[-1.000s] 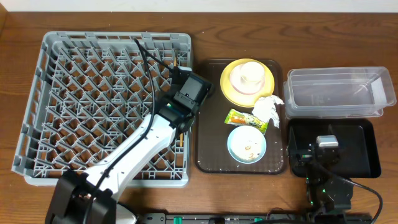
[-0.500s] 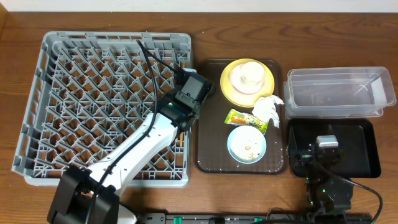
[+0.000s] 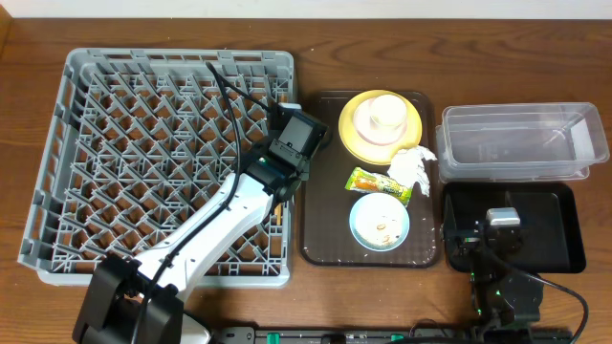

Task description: Sort waste into correct bins and load items into the dishwasher rack

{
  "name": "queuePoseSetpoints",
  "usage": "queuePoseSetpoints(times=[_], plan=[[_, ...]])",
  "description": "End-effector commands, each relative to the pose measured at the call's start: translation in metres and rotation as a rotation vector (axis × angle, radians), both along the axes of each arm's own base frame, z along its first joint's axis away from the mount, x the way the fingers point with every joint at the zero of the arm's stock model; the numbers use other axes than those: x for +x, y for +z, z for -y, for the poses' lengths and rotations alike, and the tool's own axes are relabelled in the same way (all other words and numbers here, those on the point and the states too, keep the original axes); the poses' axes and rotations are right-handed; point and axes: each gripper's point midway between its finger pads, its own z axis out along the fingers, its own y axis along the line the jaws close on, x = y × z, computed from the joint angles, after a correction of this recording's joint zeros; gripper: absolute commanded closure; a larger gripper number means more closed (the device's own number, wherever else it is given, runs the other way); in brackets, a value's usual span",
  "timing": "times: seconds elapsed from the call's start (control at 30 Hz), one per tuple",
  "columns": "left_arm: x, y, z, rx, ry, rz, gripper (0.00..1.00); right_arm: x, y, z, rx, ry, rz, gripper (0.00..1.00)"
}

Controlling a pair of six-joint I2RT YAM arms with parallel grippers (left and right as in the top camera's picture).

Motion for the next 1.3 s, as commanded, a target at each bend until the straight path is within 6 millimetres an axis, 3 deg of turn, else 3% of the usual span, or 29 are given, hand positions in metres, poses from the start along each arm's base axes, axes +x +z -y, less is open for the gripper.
queuePoseSetpoints(times=[0.0,0.37,0.6,0.73,0.87,1.1,1.27], plan=[[0.003,-0.005,-0.002,0.005,0.017,-0.007,0.92,0.000,-0.001,0.002,-0.006,-0.008,-0.004,0.01],[0.004,-0.039,-0.001,0.050,0.018,-0.074,0.91,0.000,-0.001,0.002,-0.006,-0.008,-0.004,0.01],[0.008,-0.029,-0.004,0.034,0.031,-0.049,0.57,0.000,-0.001,0.002,-0.006,-0.008,-0.004,0.01],[0.009,-0.008,-0.006,0.003,0.037,-0.006,0.55,0.000,-0.001,0.002,-0.006,-0.008,-0.004,0.01],[0.006,0.029,-0.010,-0.059,0.054,0.066,0.55,0.000,-0.001,0.002,-0.006,-0.008,-0.004,0.01],[-0.014,0.097,-0.041,-0.307,0.167,0.152,0.51,0.000,-0.001,0.002,-0.006,-0.008,-0.004,0.01],[-0.033,0.124,-0.074,-0.595,0.224,0.086,0.48,0.000,0.002,0.002,-0.005,-0.009,0.009,0.01]])
